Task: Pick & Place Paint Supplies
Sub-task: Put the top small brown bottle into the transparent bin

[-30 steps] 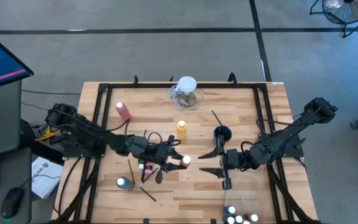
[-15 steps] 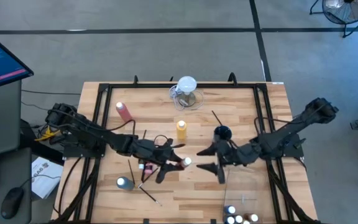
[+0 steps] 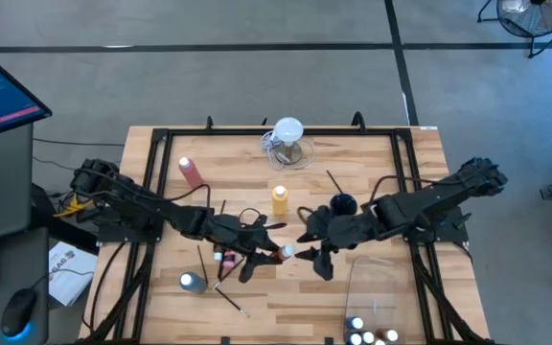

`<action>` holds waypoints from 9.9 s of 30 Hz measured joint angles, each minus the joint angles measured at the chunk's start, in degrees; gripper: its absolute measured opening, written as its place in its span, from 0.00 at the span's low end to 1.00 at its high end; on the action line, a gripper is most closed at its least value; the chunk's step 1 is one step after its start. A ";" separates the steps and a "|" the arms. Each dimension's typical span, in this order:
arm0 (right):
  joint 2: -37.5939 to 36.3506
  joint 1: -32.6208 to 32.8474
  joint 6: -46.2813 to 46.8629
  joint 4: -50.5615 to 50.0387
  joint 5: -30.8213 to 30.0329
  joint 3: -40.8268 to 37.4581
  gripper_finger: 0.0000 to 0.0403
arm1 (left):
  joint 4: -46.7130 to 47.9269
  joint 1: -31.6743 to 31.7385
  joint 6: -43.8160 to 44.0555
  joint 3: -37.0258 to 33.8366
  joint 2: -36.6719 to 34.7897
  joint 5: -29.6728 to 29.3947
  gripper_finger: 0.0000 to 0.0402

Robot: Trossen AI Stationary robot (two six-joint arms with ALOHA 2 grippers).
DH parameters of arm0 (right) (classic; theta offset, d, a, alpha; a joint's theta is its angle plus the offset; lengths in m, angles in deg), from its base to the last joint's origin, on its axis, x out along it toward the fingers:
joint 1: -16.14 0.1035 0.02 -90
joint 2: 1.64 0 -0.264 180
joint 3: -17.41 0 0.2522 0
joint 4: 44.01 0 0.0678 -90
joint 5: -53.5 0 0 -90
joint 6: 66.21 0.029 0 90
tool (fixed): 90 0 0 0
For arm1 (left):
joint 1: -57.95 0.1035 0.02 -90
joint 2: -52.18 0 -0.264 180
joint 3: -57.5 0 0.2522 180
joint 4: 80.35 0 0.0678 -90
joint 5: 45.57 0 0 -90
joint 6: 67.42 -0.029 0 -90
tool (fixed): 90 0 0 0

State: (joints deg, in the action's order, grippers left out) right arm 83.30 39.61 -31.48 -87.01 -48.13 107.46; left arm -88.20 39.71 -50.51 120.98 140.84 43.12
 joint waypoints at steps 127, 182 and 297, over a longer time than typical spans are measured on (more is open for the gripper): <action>4.33 8.81 14.33 -34.03 -9.24 17.11 0.33 | 0.82 -0.28 -3.09 -0.79 -0.54 10.95 0.44; 25.09 35.46 57.13 -45.27 2.60 17.81 0.33 | -0.28 0.52 -5.96 -0.74 -1.95 10.70 0.41; 26.82 33.89 55.78 -44.55 2.61 14.00 0.33 | -1.68 0.26 -6.61 -0.72 -1.95 10.64 0.41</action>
State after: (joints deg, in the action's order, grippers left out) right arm 110.12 73.50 24.31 -131.56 -45.51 121.46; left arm -89.88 39.97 -57.12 120.26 138.89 53.76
